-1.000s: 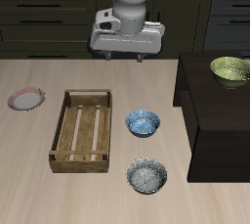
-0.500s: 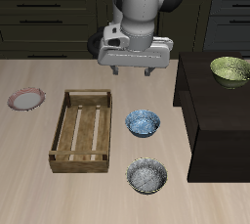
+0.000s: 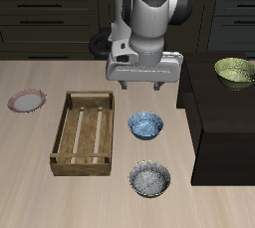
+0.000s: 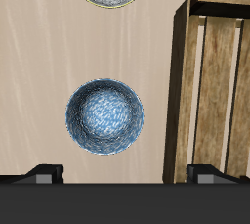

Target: Place the blue bowl and the green bowl in the wooden tray

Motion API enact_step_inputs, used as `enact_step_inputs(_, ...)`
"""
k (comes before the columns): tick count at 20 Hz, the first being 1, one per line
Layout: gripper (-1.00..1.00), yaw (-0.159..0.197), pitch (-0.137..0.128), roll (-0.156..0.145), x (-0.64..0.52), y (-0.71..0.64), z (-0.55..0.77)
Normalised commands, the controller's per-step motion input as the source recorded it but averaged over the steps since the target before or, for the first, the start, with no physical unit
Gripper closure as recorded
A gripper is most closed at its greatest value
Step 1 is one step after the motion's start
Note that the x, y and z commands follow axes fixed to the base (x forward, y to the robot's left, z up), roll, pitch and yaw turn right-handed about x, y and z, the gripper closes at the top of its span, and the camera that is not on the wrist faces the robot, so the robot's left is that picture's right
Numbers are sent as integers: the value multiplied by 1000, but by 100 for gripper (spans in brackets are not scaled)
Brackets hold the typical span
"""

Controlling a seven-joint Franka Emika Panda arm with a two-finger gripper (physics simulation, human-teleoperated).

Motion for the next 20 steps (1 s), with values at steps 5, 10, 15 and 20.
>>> enact_step_inputs(5,-100,-2,11,-4,126,47,-191)
enact_step_inputs(10,-100,-10,-4,7,53,37,-148)
enact_step_inputs(15,-100,-37,-34,3,-120,-47,-163)
enact_step_inputs(20,-100,-15,-32,5,-97,-9,-135)
